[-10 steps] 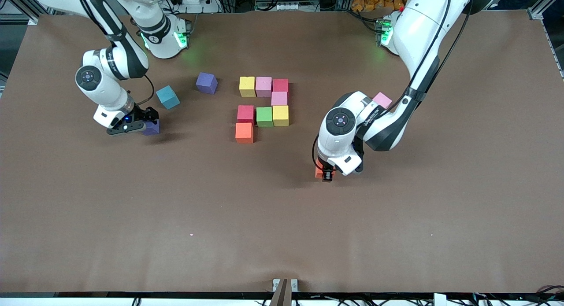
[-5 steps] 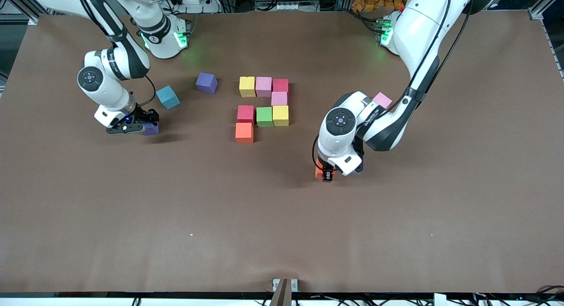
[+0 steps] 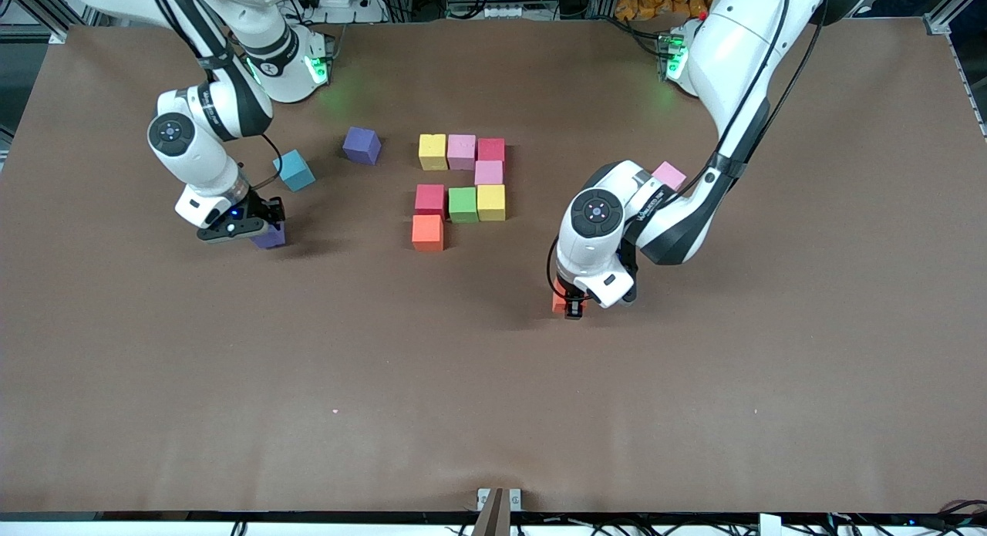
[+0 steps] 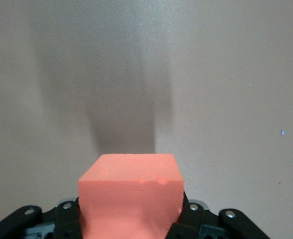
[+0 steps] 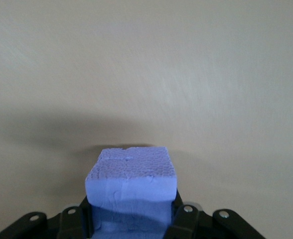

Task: Form number 2 with 11 blocks
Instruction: 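Carry the purple cube to the blocks with the right gripper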

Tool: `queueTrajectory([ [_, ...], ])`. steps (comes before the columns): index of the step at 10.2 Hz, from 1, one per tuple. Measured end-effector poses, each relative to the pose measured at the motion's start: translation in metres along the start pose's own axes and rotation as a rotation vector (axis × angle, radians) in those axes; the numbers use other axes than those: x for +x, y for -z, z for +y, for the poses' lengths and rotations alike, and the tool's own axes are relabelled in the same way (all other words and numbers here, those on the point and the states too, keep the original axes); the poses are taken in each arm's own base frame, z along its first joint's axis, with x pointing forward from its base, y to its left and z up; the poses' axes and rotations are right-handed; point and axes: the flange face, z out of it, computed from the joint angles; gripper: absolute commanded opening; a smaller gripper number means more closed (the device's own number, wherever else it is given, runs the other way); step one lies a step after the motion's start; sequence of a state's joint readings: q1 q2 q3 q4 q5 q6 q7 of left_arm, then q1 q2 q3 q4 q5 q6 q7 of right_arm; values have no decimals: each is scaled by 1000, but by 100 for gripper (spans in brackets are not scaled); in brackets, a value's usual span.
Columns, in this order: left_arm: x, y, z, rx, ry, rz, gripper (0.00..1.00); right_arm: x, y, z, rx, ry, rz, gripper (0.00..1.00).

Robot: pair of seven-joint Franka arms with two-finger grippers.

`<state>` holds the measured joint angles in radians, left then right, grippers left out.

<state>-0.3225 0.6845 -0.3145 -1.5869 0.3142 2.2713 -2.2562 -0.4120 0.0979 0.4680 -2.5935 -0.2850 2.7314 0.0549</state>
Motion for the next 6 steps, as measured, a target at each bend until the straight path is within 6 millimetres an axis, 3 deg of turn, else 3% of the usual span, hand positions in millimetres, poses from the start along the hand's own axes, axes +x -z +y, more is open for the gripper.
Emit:
queueTrajectory([
  [2,0,1,1,-1,1,0,5,42,34,-33,-4,2,-4,18],
  [4,0,1,1,-2,1,0,5,84,77,-81,58,-27,-7,18],
  [6,1,1,1,-3,2,0,5,113,98,-123,98,-65,-12,18],
])
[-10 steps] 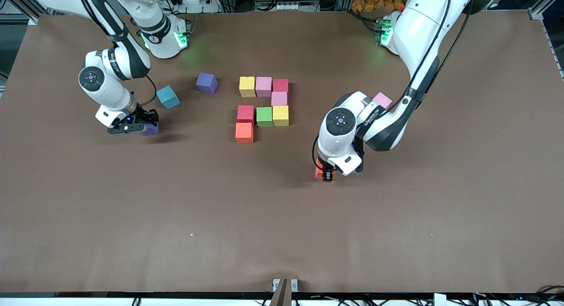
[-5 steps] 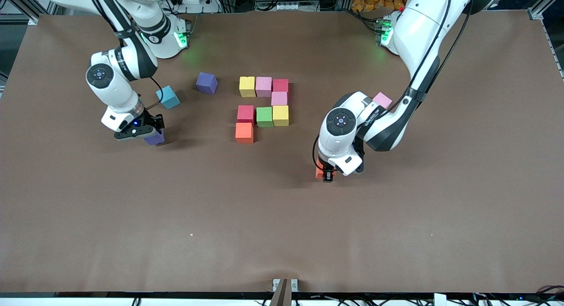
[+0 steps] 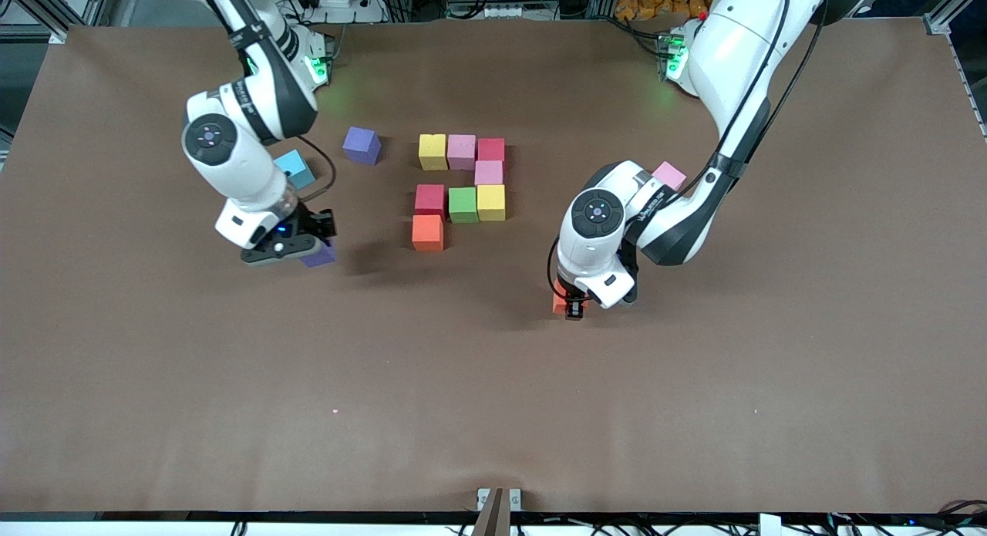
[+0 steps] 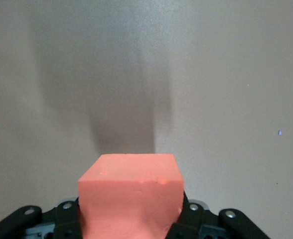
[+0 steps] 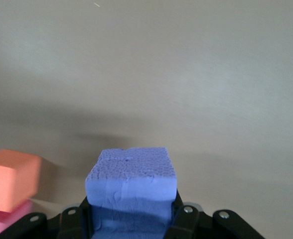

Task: Form number 2 with 11 blocks
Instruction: 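Carry the purple cube to the blocks with the right gripper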

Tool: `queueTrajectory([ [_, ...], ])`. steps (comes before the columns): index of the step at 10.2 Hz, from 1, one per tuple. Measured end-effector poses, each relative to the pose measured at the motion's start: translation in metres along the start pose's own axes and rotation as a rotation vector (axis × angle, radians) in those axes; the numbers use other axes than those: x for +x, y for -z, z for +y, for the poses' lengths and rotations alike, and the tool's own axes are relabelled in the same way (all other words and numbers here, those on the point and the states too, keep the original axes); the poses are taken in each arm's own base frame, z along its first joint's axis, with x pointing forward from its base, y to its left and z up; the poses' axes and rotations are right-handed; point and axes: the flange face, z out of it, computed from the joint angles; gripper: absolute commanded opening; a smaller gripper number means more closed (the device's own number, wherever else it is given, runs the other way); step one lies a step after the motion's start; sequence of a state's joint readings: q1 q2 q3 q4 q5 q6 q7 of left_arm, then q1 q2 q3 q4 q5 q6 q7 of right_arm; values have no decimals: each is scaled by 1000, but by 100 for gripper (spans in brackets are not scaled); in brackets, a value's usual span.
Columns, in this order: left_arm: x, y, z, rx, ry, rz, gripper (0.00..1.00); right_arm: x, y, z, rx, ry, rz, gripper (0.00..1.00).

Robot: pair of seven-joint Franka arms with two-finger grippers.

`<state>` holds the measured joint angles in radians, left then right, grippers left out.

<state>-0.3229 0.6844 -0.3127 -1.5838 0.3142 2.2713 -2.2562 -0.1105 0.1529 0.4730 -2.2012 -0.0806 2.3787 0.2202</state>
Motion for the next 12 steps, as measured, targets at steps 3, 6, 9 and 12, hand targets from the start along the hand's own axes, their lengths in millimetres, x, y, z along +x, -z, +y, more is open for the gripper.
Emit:
queueTrajectory([
  [3,0,0,0,-1,0,0,5,31,-23,-65,74,-108,-21,18],
  [6,0,1,0,-2,0,0,5,61,-53,-113,99,-167,-32,18],
  [9,1,1,1,-2,1,0,5,66,-90,-141,70,-194,-57,18],
  [12,1,1,1,-2,1,1,5,62,-101,-153,54,-201,-65,18],
])
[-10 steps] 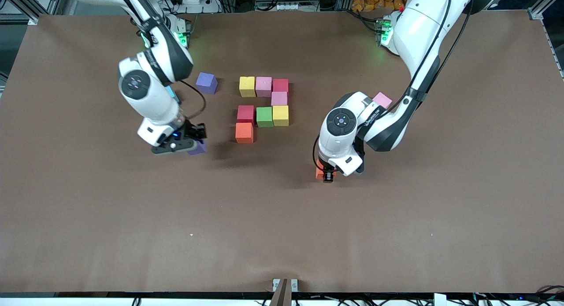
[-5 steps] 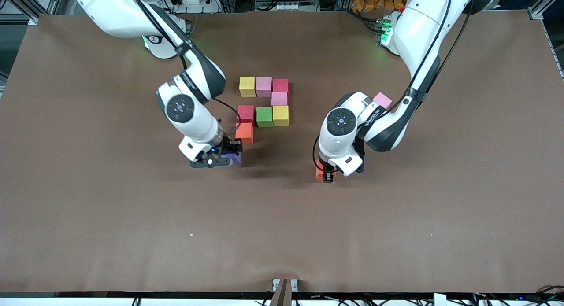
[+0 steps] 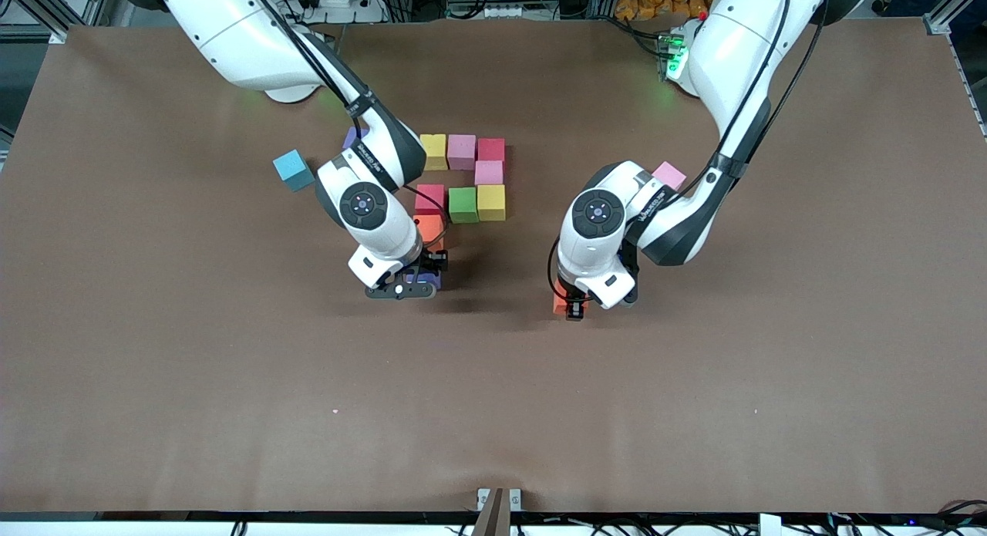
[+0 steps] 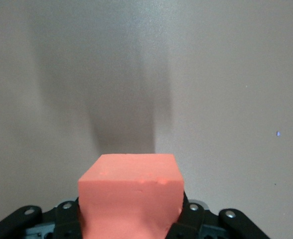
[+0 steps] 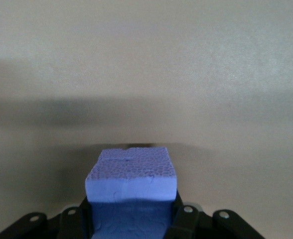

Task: Form number 2 with 11 blocks
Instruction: 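Carry the purple cube to the blocks with the right gripper, then place the purple cube below the orange cube and open the right gripper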

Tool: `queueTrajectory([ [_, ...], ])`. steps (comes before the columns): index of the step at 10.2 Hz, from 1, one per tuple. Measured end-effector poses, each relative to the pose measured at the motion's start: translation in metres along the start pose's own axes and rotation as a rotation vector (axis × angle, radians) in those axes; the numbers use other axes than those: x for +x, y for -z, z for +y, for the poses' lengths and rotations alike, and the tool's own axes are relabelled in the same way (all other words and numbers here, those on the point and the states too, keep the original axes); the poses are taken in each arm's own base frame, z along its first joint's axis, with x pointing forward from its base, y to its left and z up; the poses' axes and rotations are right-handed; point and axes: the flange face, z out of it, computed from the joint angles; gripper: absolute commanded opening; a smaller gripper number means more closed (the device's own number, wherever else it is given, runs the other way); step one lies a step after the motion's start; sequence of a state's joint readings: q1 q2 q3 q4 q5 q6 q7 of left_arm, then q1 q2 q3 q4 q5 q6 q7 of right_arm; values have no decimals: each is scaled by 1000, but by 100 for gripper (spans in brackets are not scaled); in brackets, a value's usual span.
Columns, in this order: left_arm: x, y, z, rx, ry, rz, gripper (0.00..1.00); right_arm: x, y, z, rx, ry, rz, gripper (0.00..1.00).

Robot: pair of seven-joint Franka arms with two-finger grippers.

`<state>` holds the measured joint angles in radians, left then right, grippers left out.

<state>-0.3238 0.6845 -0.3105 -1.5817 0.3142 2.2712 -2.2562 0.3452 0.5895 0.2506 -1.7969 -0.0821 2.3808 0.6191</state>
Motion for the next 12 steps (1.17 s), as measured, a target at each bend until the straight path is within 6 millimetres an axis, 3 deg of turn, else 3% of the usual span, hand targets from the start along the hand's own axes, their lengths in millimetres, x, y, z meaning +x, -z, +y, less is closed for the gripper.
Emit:
queueTrajectory([
  [3,0,0,0,0,0,0,5,-6,-2,-7,-14,-2,0,18],
  [6,0,0,0,0,0,0,5,-23,-16,-19,-96,7,25,18],
  [12,0,0,0,1,-1,0,5,-24,-27,-12,-117,-9,17,18],
])
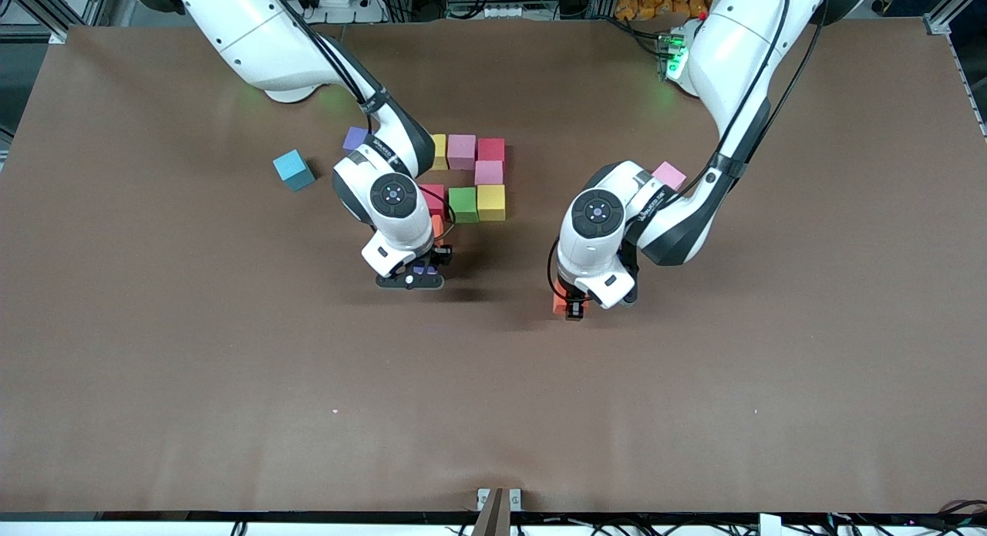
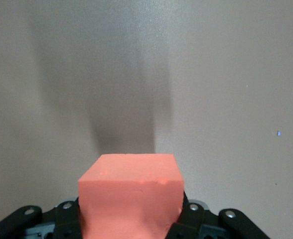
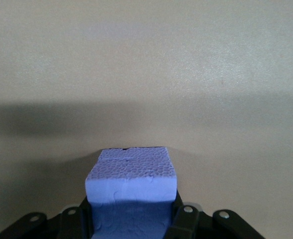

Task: Form number 2 with 11 blocks
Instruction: 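Place the purple cube below the orange cube and open the right gripper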

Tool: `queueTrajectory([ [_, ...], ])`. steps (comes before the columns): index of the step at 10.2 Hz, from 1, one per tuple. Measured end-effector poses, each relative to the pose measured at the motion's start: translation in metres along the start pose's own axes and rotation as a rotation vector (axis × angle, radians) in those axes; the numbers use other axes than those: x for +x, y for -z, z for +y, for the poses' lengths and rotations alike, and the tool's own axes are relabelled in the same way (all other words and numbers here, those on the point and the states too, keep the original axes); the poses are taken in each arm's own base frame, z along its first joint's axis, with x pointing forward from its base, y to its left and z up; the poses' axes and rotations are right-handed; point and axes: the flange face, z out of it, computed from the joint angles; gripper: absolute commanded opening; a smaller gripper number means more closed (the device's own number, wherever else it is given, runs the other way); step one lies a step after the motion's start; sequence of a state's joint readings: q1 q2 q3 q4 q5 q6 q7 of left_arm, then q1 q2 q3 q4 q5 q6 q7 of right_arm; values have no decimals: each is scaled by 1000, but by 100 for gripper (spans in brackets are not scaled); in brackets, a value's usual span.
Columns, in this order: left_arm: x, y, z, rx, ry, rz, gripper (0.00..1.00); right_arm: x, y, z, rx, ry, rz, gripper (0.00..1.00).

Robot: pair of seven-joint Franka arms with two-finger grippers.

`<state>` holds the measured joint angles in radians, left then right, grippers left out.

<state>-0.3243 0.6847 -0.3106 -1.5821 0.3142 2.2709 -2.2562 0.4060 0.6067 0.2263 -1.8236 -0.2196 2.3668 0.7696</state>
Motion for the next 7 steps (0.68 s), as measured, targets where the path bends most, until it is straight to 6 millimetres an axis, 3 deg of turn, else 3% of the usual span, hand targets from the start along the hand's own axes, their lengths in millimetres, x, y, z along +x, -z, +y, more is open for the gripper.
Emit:
queueTrajectory([
  [7,0,0,0,0,0,0,5,0,0,-1,6,-11,-4,18],
])
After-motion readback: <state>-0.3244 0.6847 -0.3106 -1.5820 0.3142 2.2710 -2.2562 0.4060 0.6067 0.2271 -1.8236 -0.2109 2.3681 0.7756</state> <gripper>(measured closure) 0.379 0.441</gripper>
